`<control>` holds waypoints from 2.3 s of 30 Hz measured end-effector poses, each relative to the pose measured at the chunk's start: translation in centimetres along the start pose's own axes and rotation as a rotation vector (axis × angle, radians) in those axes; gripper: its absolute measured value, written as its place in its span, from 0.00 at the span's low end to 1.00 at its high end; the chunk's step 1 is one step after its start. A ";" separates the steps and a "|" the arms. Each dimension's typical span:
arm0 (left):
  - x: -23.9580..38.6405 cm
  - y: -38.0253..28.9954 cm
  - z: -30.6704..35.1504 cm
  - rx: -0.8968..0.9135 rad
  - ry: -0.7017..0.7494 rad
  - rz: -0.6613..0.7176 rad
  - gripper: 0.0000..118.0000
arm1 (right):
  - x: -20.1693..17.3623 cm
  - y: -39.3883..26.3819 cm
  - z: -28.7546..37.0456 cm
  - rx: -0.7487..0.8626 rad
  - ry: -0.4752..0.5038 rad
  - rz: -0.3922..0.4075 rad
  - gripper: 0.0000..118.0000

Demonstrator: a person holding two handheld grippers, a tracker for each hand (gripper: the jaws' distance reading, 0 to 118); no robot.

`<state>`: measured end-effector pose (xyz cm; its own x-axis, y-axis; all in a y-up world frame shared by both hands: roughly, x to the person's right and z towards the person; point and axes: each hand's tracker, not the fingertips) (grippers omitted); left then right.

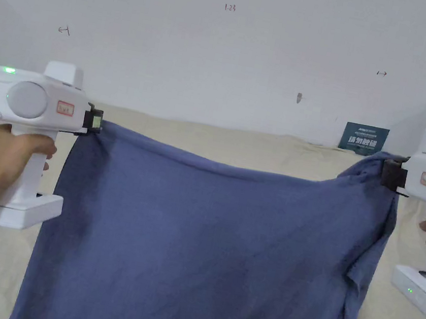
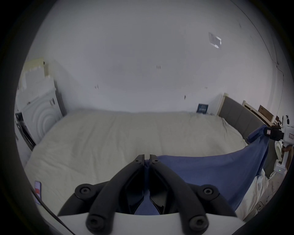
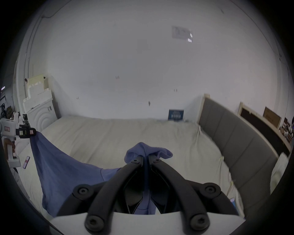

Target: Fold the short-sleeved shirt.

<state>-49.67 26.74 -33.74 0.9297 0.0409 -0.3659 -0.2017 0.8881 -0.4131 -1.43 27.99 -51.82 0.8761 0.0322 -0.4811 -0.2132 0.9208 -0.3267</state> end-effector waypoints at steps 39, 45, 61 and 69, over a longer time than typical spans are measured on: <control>-0.2 -3.2 -7.9 -0.116 0.078 -0.063 0.01 | 0.6 -4.6 -7.4 -0.013 -0.020 0.019 0.03; 0.0 -10.3 -7.6 -0.210 0.065 -0.041 0.01 | 0.0 -11.9 -7.1 -0.112 0.004 -0.030 0.03; -1.2 -23.6 -2.2 -0.362 0.068 -0.002 0.01 | -1.7 -24.1 1.3 -0.240 0.038 -0.115 0.03; -1.6 -28.9 2.4 -0.390 0.059 0.027 0.01 | -1.6 -28.2 6.0 -0.269 0.052 -0.111 0.03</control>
<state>-44.55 2.13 -19.20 0.9055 0.0259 -0.4235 -0.3386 0.6458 -0.6843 5.81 4.33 -36.99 0.8785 -0.0892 -0.4693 -0.2304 0.7815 -0.5798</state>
